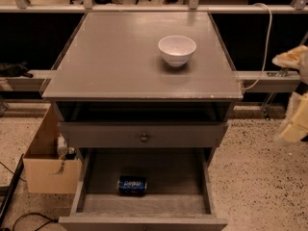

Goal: Pick pepsi can from middle drawer and place on counter

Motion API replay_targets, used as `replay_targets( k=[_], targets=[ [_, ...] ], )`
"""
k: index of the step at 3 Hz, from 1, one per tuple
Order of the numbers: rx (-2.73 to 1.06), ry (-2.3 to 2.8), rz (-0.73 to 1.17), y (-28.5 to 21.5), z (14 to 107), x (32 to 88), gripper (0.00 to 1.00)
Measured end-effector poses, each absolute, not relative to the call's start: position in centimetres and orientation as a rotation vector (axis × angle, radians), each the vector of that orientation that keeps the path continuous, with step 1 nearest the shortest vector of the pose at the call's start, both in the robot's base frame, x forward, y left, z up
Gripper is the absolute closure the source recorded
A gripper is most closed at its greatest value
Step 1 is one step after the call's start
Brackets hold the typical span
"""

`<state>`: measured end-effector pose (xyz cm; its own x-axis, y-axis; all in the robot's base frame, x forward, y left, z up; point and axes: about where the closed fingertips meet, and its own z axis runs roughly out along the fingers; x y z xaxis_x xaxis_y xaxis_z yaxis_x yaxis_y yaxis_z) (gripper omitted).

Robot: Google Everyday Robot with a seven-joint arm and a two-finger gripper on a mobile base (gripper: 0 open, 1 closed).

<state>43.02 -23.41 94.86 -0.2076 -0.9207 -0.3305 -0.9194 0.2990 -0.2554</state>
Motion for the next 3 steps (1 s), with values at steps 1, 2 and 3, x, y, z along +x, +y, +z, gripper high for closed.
replay_targets(
  k=[1, 2, 3],
  targets=[
    [-1.530, 2.123, 0.196, -22.7, 90.2, 41.6, 0.00],
    [-1.522, 2.115, 0.398, -18.0, 83.3, 39.4, 0.00],
    [-1.586, 2.142, 0.516, -14.0, 78.1, 36.5, 0.00]
  ],
)
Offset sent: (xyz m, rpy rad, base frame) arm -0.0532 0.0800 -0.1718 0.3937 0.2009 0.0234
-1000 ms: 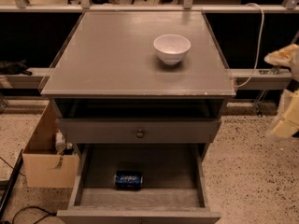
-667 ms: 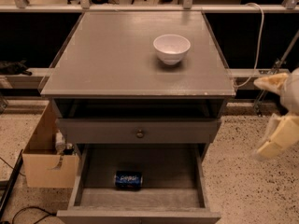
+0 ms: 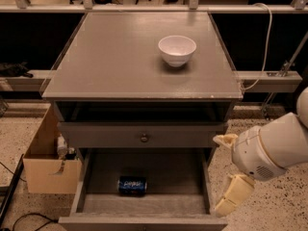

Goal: Pick pepsi can from middle drawer and place on counter

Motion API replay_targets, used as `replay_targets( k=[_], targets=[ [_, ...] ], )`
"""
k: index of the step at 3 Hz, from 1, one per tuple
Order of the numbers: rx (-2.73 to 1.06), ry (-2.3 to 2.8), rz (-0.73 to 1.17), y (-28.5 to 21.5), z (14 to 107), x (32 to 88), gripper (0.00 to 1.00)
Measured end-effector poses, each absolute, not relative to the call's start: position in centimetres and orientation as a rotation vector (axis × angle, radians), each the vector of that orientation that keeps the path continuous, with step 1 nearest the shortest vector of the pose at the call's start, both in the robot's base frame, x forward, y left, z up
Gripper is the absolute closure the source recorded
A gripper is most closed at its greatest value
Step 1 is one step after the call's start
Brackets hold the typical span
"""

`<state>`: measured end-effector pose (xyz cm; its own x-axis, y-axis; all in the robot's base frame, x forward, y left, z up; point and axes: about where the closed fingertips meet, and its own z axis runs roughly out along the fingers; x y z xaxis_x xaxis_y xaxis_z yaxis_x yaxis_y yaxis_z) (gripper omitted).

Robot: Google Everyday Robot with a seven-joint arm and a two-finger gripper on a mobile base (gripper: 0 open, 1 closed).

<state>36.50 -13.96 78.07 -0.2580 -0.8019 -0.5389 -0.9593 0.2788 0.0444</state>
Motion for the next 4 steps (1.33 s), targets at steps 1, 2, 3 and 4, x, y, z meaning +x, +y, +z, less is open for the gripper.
replay_targets(
  k=[1, 2, 3, 4],
  targets=[
    [-1.585, 2.141, 0.514, -14.0, 78.2, 36.6, 0.00],
    [-1.544, 2.153, 0.587, -12.5, 75.4, 35.8, 0.00],
    [-1.428, 2.201, 0.762, -8.6, 69.7, 34.0, 0.00],
    [-1.342, 2.256, 0.834, -5.2, 64.0, 32.9, 0.00]
  ],
)
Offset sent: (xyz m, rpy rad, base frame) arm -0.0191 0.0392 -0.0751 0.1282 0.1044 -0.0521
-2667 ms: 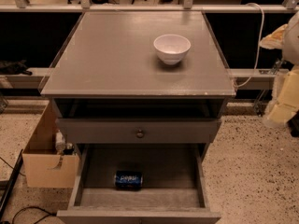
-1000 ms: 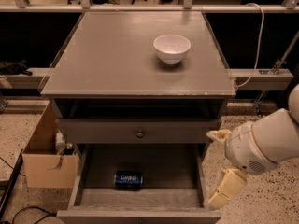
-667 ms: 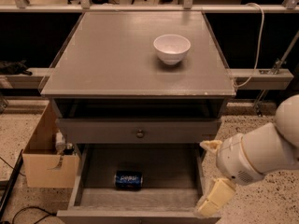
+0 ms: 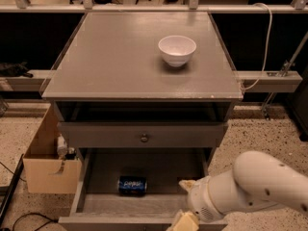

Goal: Pick pepsi can from middle drawer and place on counter

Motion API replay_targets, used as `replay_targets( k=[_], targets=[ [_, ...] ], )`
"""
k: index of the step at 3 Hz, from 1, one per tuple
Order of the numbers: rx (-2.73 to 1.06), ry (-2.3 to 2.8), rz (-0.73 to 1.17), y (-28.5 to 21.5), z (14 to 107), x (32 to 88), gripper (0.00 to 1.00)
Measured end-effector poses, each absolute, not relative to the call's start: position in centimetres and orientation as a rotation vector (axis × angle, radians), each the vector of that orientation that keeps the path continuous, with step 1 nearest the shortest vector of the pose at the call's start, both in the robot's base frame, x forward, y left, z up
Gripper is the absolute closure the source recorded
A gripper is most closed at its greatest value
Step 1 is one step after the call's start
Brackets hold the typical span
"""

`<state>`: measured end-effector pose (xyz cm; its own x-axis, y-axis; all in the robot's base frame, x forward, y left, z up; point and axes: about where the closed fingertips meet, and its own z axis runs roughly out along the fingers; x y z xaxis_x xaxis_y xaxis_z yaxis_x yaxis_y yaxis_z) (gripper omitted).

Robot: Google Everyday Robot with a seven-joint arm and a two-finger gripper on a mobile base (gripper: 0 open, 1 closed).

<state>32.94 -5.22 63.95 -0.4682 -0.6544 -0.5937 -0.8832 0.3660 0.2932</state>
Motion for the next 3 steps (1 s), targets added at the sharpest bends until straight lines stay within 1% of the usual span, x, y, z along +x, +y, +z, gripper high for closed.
replay_targets(
  k=[1, 2, 3],
  targets=[
    [-1.310, 2.307, 0.756, -3.6, 60.0, 34.3, 0.00],
    [-1.292, 2.323, 0.580, -4.2, 58.6, 40.0, 0.00],
    [-1.254, 2.333, 0.369, -9.5, 58.3, 45.5, 0.00]
  ],
)
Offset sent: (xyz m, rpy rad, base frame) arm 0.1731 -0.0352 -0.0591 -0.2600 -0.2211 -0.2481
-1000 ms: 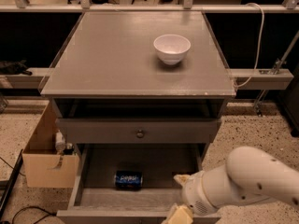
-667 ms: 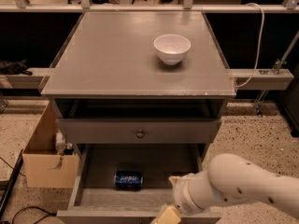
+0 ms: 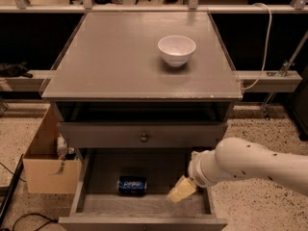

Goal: Pick pepsi can from middle drawer and place on counter

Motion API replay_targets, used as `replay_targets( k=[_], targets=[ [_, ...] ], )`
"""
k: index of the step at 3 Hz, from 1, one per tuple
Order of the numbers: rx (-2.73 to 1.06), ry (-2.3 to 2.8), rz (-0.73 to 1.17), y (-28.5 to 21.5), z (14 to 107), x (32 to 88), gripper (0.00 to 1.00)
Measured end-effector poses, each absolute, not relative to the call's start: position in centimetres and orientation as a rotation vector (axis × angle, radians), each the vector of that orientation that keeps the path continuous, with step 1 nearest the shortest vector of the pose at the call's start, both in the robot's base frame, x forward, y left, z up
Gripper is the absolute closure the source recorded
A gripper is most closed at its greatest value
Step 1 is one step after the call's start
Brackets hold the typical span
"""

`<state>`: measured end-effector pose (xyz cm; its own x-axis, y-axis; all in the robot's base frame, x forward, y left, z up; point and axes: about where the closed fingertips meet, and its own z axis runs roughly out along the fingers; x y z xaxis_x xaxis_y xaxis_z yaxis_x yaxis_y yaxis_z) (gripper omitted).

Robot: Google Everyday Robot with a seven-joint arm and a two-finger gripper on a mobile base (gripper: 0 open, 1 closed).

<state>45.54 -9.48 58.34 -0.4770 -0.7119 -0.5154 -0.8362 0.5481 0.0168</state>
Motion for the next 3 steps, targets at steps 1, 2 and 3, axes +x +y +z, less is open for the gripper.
replay_targets(
  k=[1, 2, 3],
  targets=[
    [-1.268, 2.321, 0.369, -8.8, 58.4, 45.4, 0.00],
    [-1.299, 2.293, 0.352, -7.8, 58.6, 45.1, 0.00],
    [-1.264, 2.187, 0.403, -5.1, 58.6, 47.1, 0.00]
  ],
)
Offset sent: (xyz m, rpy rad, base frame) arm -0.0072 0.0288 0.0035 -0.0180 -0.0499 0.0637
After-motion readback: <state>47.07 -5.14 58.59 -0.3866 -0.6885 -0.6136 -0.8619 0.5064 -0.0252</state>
